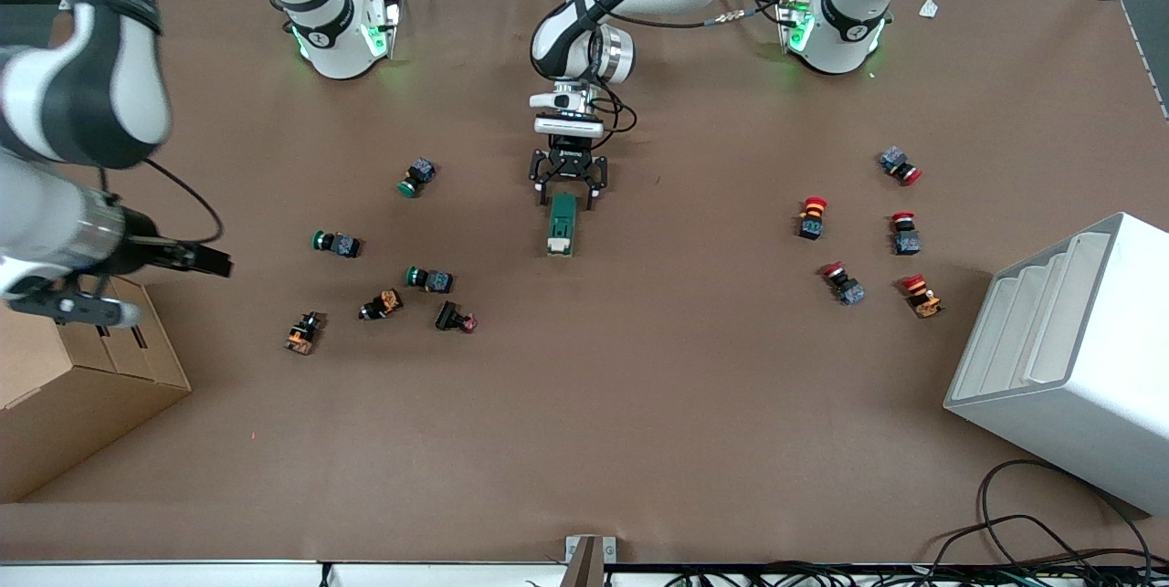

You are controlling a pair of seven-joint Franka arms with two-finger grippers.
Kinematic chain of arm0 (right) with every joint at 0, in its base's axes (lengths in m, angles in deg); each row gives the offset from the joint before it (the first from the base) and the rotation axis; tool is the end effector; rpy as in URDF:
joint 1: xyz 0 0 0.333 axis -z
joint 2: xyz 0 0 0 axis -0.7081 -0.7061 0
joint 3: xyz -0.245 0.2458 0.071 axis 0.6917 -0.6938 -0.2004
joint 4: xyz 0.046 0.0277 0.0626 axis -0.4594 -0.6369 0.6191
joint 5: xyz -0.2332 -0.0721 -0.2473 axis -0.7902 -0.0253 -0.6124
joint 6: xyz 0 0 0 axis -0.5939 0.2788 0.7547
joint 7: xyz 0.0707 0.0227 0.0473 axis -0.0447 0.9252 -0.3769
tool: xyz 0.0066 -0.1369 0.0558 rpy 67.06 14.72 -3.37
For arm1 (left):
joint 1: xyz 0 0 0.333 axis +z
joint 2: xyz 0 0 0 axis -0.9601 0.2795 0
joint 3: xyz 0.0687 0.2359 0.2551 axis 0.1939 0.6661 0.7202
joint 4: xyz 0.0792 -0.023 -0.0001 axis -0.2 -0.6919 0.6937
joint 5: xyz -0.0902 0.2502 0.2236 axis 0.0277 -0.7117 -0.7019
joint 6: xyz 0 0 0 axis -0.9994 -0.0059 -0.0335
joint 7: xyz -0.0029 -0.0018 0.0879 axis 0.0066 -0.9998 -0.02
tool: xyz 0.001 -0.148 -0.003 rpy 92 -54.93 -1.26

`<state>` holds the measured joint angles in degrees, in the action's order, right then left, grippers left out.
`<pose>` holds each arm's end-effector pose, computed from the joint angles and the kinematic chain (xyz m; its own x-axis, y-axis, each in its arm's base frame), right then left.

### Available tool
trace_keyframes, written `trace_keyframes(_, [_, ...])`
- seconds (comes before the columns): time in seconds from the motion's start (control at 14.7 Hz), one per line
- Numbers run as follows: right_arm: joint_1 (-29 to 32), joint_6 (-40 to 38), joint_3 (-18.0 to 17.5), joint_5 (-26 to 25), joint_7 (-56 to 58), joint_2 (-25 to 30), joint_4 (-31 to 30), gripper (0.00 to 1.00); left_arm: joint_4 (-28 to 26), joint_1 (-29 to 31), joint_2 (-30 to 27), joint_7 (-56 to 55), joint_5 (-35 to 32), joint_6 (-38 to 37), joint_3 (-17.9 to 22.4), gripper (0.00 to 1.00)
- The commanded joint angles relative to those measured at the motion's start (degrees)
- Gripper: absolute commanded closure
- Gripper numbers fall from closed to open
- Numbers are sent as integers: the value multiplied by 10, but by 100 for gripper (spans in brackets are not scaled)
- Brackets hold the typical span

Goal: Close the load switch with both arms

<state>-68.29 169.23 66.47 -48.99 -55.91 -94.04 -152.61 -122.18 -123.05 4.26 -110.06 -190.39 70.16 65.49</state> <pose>0.5824 0.0073 0.5160 0.9799 -0.1565 -0.1237 -0.1556 -0.9877 0.0171 0.2791 -0.5562 0.1219 0.4735 -0.0514 0.8793 -0.1335 -0.9910 0.0139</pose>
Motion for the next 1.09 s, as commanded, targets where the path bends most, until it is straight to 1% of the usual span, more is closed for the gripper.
trace_keyframes(0.0, [85, -60, -82, -31, 17, -1, 63, 0, -15, -1, 25, -20, 9, 15, -3, 1])
trace_keyframes(0.2, [157, -93, -151, -33, 17, -1, 91, 0, -15, -1, 24, -20, 9, 15, -3, 1])
trace_keyframes(0.34, [181, -99, -177, -45, 23, 5, 94, 0, -15, -2, 24, -19, 9, 15, -3, 1])
trace_keyframes(0.54, [241, -99, -251, -60, 23, 26, 91, 0, -15, -2, 25, -19, 9, 15, -3, 1])
trace_keyframes(0.61, [252, -100, -267, -67, 22, 33, 87, 0, -15, -1, 24, -19, 9, 15, -2, 1])
trace_keyframes(0.89, [249, -114, -268, -70, 21, 44, 85, 0, -18, 2, 17, -4, 10, 15, -3, 1])
trace_keyframes(1.02, [249, -122, -267, -70, 19, 45, 85, 0, -20, 6, 10, 17, 27, 15, -3, 1])
